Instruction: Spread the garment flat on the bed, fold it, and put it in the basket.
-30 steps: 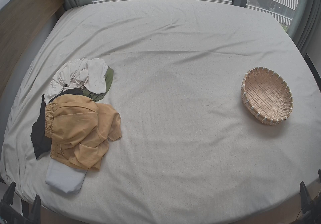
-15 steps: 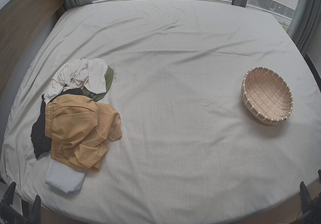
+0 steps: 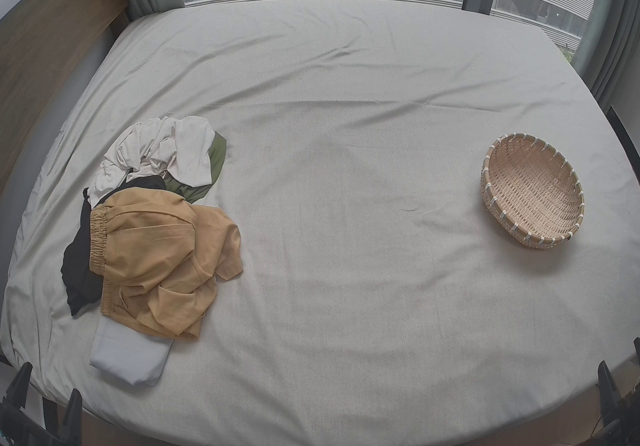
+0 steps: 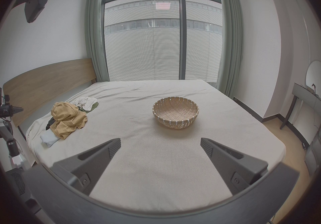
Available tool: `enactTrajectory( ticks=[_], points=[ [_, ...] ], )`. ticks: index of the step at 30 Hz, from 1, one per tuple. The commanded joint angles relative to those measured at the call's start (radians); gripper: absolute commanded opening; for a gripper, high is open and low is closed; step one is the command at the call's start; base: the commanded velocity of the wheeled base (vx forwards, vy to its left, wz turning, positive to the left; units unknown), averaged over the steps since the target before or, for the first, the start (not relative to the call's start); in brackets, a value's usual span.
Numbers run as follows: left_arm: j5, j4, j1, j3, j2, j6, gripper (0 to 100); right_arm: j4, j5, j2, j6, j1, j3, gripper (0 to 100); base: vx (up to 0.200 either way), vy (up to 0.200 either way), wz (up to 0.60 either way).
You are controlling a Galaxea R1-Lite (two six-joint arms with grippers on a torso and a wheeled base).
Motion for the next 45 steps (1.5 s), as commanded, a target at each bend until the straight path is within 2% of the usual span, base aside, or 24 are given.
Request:
enactTrajectory(
  ticks=[1, 9, 12, 14, 18, 19, 21, 24, 27, 31, 34, 36, 42, 45],
  points=[
    [0.0, -0.002, 0.001, 0.016, -0.015, 0.003, 100, 0.0, 0.0, -0.004, 0.0, 0.0, 0.018, 100, 0.0, 0.0, 0.0],
    [-0.006, -0.007, 0.001, 0.01, -0.013, 0.001, 100, 0.0, 0.0, -0.004, 0.0, 0.0, 0.016, 100, 0.0, 0.0, 0.0],
    [-0.023, -0.013, 0.004, -0.219, 0.08, -0.002, 100, 0.0, 0.0, -0.004, 0.0, 0.0, 0.018, 100, 0.0, 0.0, 0.0],
    [-0.027, 0.003, -0.011, -0.323, 0.174, -0.005, 100, 0.0, 0.0, -0.002, 0.0, -0.002, 0.016, 100, 0.0, 0.0, 0.0],
    [-0.063, 0.0, -0.062, -0.341, 0.286, -0.011, 100, 0.001, 0.0, -0.004, 0.003, 0.0, 0.018, 100, 0.0, 0.0, 0.0],
    [-0.101, -0.017, -0.085, -0.35, 0.38, -0.028, 100, 0.0, 0.0, -0.004, 0.005, 0.0, 0.018, 100, 0.0, 0.0, 0.0],
    [-0.126, -0.069, -0.103, -0.383, 0.504, -0.091, 100, 0.0, 0.0, -0.004, 0.003, 0.0, 0.016, 100, 0.0, 0.0, 0.0],
    [-0.13, -0.166, -0.108, -0.436, 0.676, -0.204, 100, 0.0, 0.0, -0.004, 0.003, 0.0, 0.016, 100, 0.0, 0.0, 0.0],
    [-0.13, -0.243, -0.103, -0.479, 0.808, -0.262, 100, 0.001, 0.0, -0.004, 0.003, 0.0, 0.018, 100, 0.0, 0.0, 0.0],
    [-0.135, -0.26, -0.072, -0.493, 0.907, -0.275, 100, 0.0, 0.0, -0.004, 0.003, 0.0, 0.018, 100, 0.0, 0.0, 0.0],
    [-0.17, -0.26, -0.048, -0.489, 0.935, -0.276, 100, 0.0, 0.0, -0.004, 0.003, 0.0, 0.018, 100, 0.0, 0.0, 0.0],
    [-0.23, -0.26, -0.014, -0.485, 0.958, -0.276, 100, 0.001, 0.0, -0.004, 0.002, -0.002, 0.018, 100, 0.0, 0.0, 0.0],
    [-0.34, -0.263, 0.066, -0.49, 1.028, -0.273, 100, 0.001, 0.002, -0.004, 0.002, -0.002, 0.016, 100, 0.0, 0.0, 0.0],
    [-0.36, -0.289, 0.086, -0.489, 1.062, -0.269, 100, 0.001, 0.002, -0.004, 0.002, -0.002, 0.018, 100, 0.0, 0.0, 0.0]
  ],
)
